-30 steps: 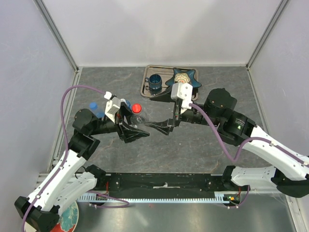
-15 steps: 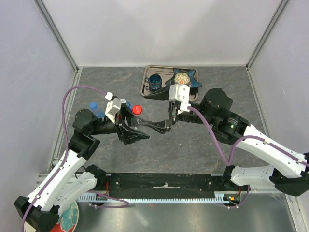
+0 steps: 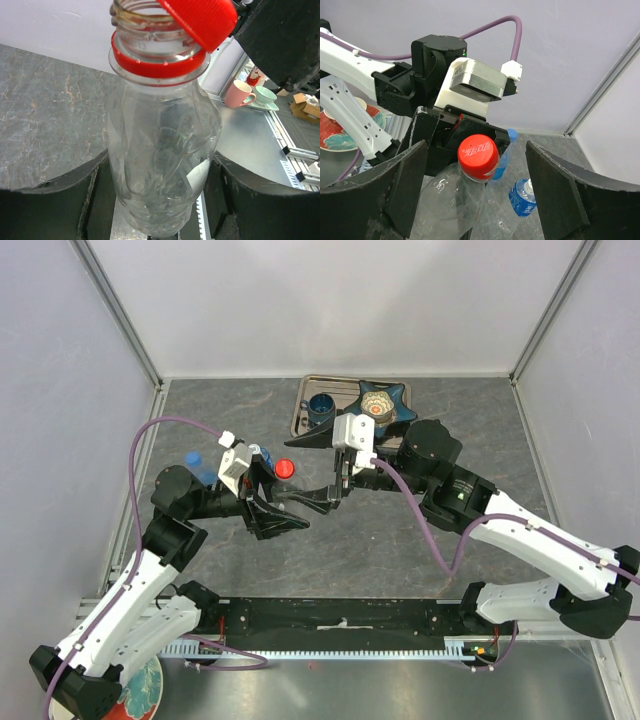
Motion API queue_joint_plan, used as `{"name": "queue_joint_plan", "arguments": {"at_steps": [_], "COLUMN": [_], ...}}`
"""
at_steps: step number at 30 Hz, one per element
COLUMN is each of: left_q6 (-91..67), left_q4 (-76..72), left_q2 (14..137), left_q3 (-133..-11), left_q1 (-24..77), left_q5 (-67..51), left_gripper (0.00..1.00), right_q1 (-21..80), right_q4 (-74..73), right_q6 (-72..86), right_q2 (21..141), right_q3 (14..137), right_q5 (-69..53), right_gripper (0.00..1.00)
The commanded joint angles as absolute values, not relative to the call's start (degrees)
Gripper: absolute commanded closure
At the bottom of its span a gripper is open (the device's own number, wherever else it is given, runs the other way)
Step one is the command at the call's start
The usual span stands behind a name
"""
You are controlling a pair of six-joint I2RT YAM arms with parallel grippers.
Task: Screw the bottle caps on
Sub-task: Screw the bottle cap onto the plastic bottle.
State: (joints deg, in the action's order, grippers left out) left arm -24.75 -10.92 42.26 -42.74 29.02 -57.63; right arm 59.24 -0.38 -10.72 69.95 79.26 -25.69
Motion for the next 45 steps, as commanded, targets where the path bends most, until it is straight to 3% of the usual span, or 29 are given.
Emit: {"name": "queue_joint_plan", "arguments": {"at_steps": [1, 8, 14, 25, 34, 45], "left_q6": [-27.6, -27.6, -28.0, -28.2, -26.5, -9.2], "left_q4": [-12.8, -12.6, -12.5, -12.4, -11.8, -5.2], "left_q2": [41.8, 41.6, 41.5, 41.1, 41.1, 40.8], "left_q3": [-43.4, -43.7, -43.8, -43.6, -43.2, -42.7], "left_q1": [29.3, 29.3, 29.3, 29.3, 29.3, 29.2], "left_q5": [-59.9, -59.9, -59.7, -59.5, -60.2, -62.8], "left_gripper": [0.98, 0.98, 0.98, 0.98, 0.98, 0.98], "right_q1": [59.0, 58.8, 58.3, 58.1, 57.0, 51.6], "right_q4": [4.2, 4.0, 4.2, 5.3, 6.3, -1.5], "right_q6": [-10.3, -9.0, -8.6, -8.1, -4.7, 9.8], "right_q2": [70.8, 71.7, 71.9, 71.5, 71.2, 72.9], "right_q3": [80.7, 81.9, 82.0, 81.4, 82.9, 89.6], "right_q5": [-27.2, -27.4, -27.8, -27.5, -27.2, -29.4], "right_gripper": [0.15, 0.21, 0.37, 0.47, 0.67, 0.73]}}
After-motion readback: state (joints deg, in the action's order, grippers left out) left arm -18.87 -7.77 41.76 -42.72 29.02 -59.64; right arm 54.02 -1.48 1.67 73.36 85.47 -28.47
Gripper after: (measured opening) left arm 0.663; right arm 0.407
